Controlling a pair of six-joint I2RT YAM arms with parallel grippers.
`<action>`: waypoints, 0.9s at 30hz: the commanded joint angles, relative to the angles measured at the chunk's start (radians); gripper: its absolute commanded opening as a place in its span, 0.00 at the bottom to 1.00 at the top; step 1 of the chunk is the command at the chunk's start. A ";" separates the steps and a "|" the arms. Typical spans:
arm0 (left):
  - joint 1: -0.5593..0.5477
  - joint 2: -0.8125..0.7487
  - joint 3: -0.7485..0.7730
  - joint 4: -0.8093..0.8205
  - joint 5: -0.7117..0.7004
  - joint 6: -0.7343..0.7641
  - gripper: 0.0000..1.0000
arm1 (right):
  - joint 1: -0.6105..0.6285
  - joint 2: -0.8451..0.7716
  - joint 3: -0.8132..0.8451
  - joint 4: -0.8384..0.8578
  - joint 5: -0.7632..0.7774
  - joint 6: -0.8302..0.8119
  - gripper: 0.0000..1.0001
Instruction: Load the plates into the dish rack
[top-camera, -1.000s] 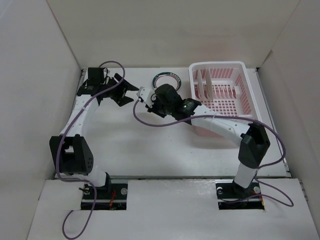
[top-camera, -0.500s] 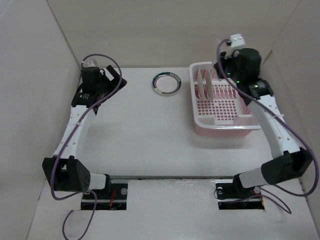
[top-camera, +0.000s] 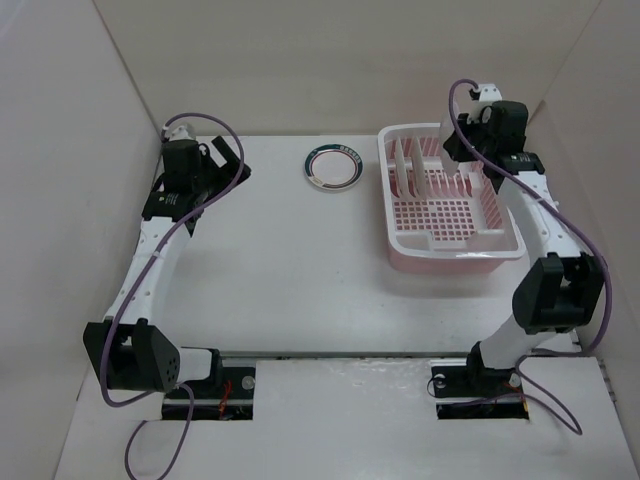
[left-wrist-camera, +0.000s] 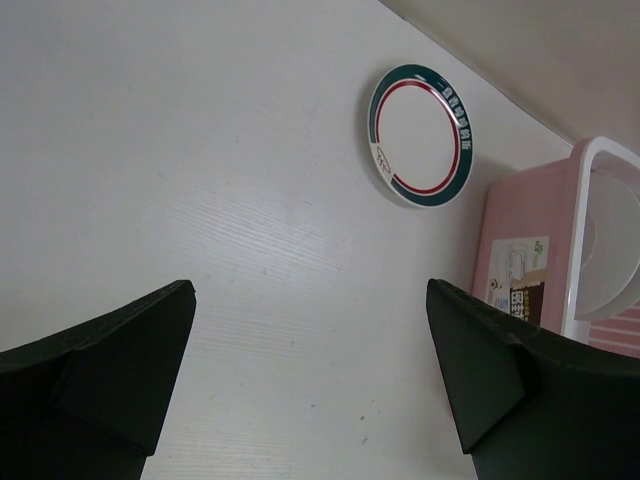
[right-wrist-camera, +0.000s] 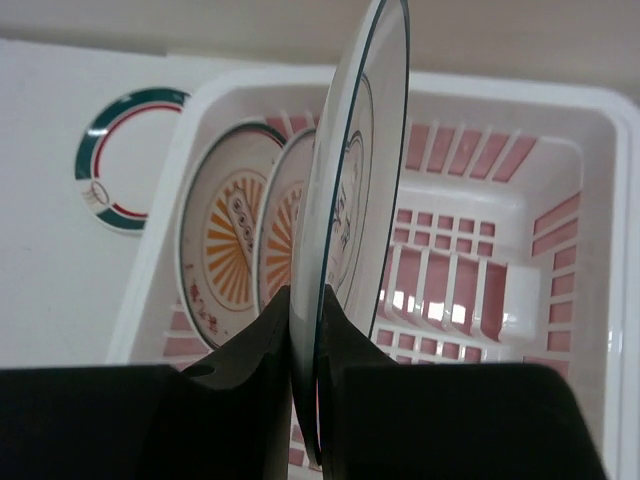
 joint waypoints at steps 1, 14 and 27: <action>0.000 -0.016 0.003 0.038 0.017 0.032 1.00 | -0.039 0.004 0.002 0.097 -0.049 -0.004 0.00; 0.000 -0.007 -0.009 0.038 0.037 0.051 1.00 | -0.039 0.121 -0.021 0.097 -0.086 0.015 0.00; 0.000 0.013 0.000 0.020 0.037 0.051 1.00 | -0.039 0.176 -0.052 0.111 -0.067 0.025 0.00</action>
